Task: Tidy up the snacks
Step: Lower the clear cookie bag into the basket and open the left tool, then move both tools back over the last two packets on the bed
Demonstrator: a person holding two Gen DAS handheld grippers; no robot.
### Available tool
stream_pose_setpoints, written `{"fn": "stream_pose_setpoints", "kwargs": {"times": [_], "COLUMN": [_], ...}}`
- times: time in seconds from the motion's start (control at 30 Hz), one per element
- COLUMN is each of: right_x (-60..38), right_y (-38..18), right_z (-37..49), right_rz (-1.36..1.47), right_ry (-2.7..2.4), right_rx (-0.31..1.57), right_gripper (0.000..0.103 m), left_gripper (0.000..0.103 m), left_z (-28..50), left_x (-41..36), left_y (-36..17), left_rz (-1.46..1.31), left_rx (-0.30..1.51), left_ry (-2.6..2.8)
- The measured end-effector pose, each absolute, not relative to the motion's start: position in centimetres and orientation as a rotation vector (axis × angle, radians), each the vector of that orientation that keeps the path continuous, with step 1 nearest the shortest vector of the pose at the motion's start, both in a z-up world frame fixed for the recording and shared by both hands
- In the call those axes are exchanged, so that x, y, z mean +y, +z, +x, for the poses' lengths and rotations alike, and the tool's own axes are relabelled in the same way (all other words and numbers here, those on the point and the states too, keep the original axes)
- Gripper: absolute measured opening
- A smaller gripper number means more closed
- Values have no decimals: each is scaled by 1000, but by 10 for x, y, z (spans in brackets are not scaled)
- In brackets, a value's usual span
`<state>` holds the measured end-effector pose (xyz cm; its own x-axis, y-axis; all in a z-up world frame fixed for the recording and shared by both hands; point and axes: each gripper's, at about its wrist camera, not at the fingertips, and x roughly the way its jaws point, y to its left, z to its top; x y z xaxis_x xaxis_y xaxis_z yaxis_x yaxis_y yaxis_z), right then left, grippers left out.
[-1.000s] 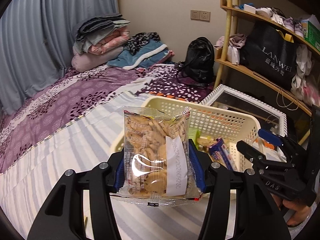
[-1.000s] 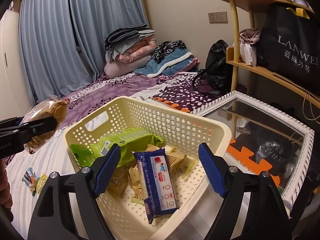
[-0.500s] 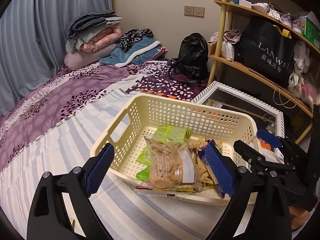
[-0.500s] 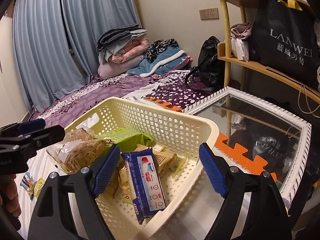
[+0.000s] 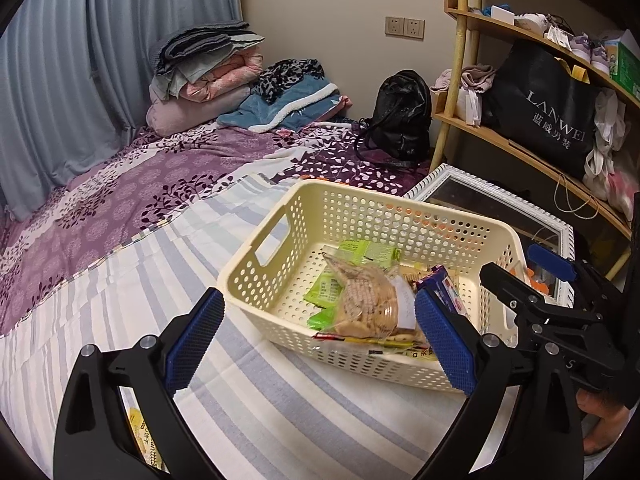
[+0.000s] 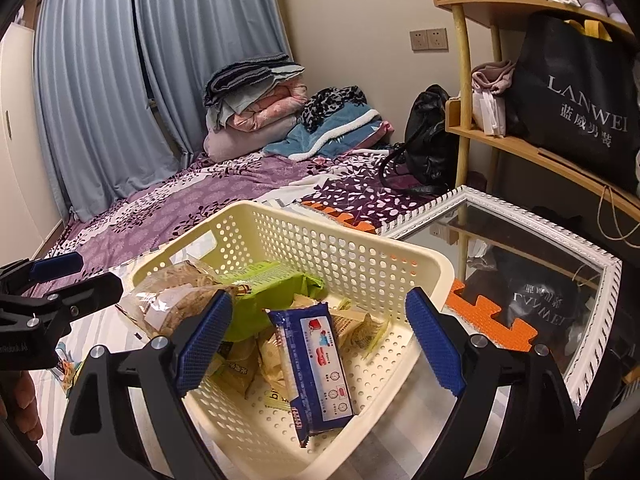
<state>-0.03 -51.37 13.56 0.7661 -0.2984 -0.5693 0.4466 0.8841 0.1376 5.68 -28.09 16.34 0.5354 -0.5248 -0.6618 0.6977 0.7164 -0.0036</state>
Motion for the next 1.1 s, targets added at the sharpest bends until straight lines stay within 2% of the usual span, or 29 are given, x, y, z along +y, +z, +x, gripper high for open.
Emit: {"fn": "stream_pose_setpoints", "kwargs": {"times": [0.43,1.1], "right_x": [-478,-375], "right_y": [147,140], "right_z": [9,36], "right_rz": [230,149], "right_ry": [-351,-112], "right_rx": [564,620], "right_gripper": [90,93], "left_gripper": [98,98], "left_z": [60,87], "left_x": [-230,-85], "left_y": [163,137], "left_rz": [216,36], "left_rx": [699,771], "left_ry": [-656,-403]}}
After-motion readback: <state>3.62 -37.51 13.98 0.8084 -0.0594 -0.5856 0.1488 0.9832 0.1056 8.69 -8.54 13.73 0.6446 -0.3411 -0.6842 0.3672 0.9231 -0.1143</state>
